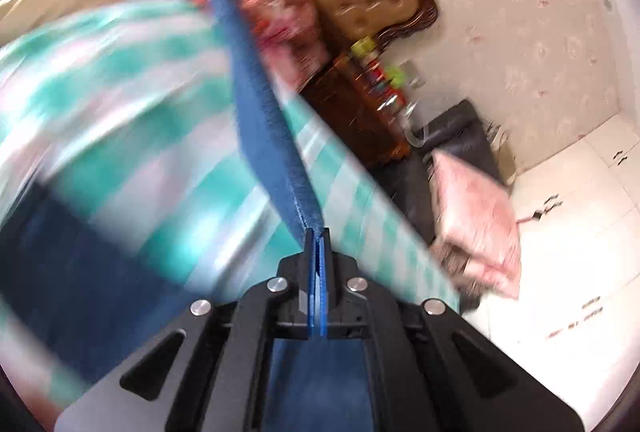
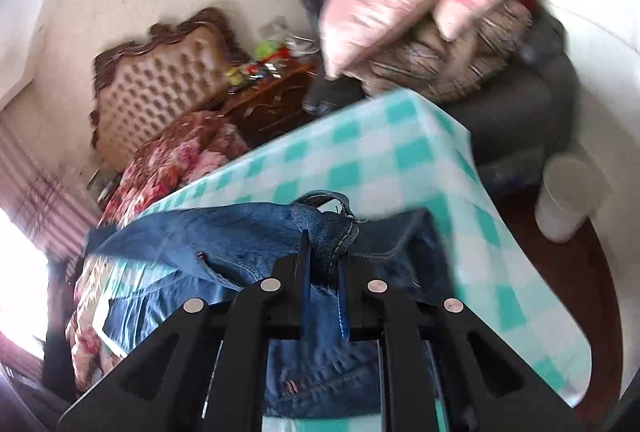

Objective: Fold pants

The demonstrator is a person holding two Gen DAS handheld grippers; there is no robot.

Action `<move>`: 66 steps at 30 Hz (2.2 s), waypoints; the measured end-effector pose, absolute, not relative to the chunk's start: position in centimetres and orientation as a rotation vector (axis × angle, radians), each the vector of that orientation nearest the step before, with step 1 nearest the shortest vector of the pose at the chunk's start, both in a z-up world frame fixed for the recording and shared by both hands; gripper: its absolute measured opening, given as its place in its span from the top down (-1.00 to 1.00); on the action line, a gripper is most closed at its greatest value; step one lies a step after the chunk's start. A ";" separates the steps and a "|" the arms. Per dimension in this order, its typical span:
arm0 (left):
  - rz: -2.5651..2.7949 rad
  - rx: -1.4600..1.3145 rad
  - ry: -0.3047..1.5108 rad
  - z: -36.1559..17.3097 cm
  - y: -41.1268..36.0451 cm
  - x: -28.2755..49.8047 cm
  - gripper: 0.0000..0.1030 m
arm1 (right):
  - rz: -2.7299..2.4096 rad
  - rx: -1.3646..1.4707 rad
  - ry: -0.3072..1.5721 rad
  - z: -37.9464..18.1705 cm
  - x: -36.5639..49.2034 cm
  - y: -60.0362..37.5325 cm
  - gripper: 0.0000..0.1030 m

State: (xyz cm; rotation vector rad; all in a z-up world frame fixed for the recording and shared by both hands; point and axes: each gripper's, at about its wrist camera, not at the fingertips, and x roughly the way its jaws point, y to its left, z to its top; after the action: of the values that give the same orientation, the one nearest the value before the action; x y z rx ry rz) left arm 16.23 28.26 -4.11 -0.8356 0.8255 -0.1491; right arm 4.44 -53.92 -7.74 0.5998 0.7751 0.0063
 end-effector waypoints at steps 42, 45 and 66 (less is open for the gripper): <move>-0.014 -1.047 0.892 -16.9 31.5 4.6 0.96 | -0.212 0.841 0.841 -12.9 -2.0 -51.7 0.88; -0.022 -1.101 0.891 -18.6 31.7 4.8 0.95 | -0.230 0.837 0.938 -17.3 -0.7 -52.2 0.88; -0.053 -0.955 0.757 -13.5 32.1 8.1 0.95 | -0.203 0.531 0.764 -10.5 2.0 -49.2 0.90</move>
State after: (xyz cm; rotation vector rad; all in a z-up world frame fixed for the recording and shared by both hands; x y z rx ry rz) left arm 8.10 32.14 -13.47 -0.9545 0.7572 -0.0534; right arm 1.96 -49.17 -10.52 0.5307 0.7639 -0.2028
